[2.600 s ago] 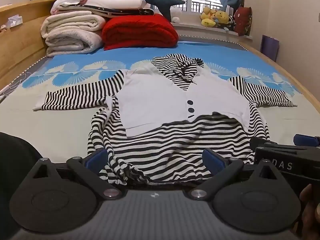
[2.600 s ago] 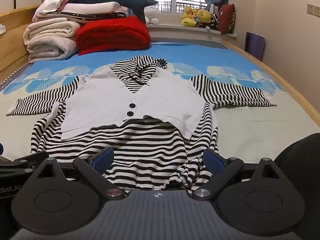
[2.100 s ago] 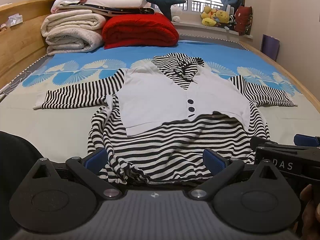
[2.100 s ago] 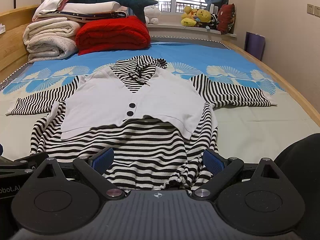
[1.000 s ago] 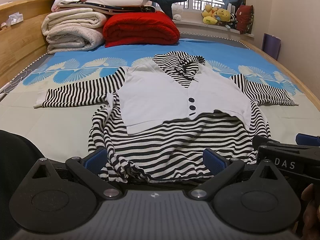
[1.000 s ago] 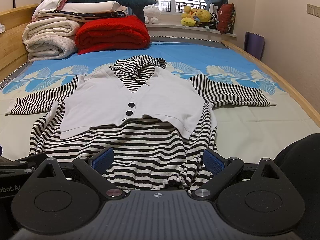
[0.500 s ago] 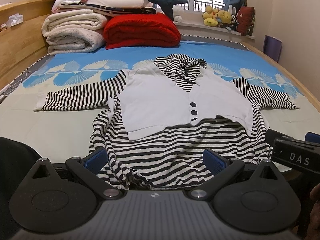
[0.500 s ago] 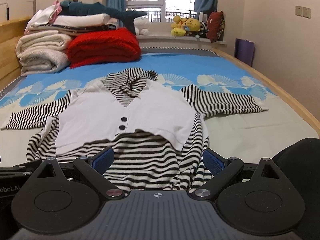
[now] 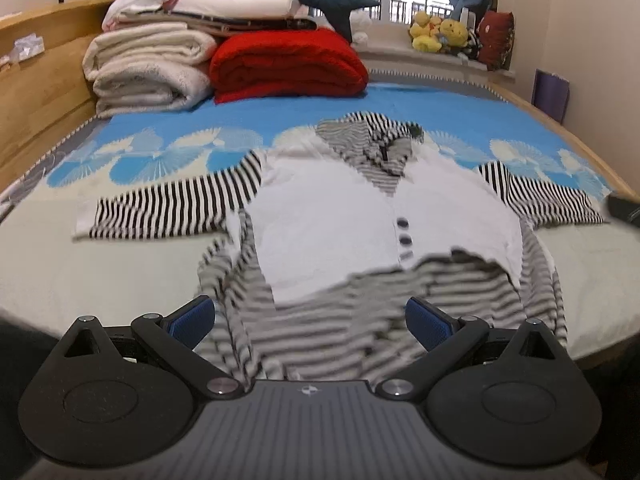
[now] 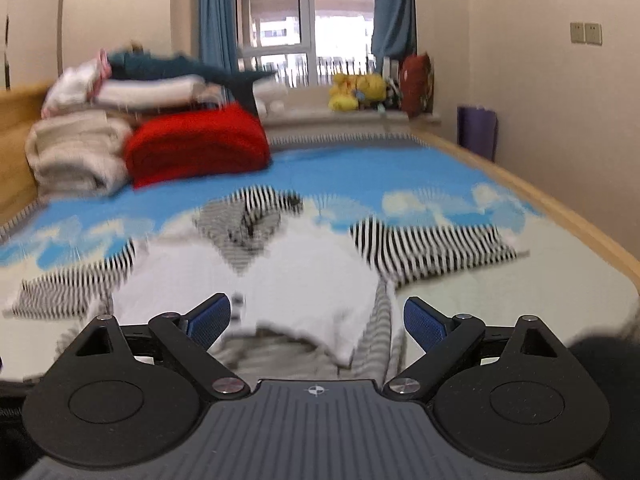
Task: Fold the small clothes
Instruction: 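Grasp the striped sleeve cuff with the left gripper while the right tool hovers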
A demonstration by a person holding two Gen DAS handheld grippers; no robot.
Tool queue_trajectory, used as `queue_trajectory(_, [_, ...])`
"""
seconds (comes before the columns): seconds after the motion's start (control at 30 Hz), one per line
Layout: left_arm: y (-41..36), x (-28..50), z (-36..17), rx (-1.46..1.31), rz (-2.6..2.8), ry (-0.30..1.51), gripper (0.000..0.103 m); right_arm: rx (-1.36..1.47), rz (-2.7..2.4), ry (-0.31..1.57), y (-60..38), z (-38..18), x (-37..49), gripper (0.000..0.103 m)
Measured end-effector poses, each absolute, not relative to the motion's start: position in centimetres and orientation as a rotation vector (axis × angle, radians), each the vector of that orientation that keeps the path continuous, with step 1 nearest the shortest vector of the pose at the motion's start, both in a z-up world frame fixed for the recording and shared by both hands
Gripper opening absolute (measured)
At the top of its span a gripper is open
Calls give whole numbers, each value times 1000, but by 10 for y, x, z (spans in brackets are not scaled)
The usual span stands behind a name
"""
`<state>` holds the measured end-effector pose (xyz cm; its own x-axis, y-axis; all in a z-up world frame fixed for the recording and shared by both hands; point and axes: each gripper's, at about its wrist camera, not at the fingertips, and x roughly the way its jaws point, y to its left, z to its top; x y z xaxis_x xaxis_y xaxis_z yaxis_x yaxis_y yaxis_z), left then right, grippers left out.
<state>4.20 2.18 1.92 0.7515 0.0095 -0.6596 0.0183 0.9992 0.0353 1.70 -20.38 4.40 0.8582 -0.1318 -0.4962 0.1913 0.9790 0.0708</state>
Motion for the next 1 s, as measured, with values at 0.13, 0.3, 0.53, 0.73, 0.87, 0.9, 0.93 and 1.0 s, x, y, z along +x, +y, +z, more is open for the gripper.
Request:
queue_trajectory(0.13, [35, 82, 40, 65, 14, 656, 93, 99, -134, 371, -245, 75, 28, 94])
queue_trajectory(0.3, [56, 152, 53, 130, 48, 564, 62, -42, -115, 317, -289, 89, 54, 94])
queue_trajectory(0.53, [120, 255, 0, 91, 112, 648, 43, 107, -233, 324, -334, 75, 62, 91])
queue_trajectory(0.73, [209, 300, -46, -63, 290, 763, 27, 214, -291, 325, -344, 66, 71, 91])
queue_trajectory(0.87, [261, 320, -57, -187, 414, 784, 27, 235, -290, 363, -343, 58, 95, 91])
queue_trajectory(0.9, [274, 324, -61, -221, 461, 804, 27, 236, -293, 369, -342, 56, 100, 91])
queue_trajectory(0.93, [288, 326, -58, -256, 505, 811, 29, 233, -295, 376, -340, 55, 105, 91])
queue_trajectory(1.0, [314, 329, -65, -319, 590, 843, 34, 216, -289, 383, -331, 54, 105, 91])
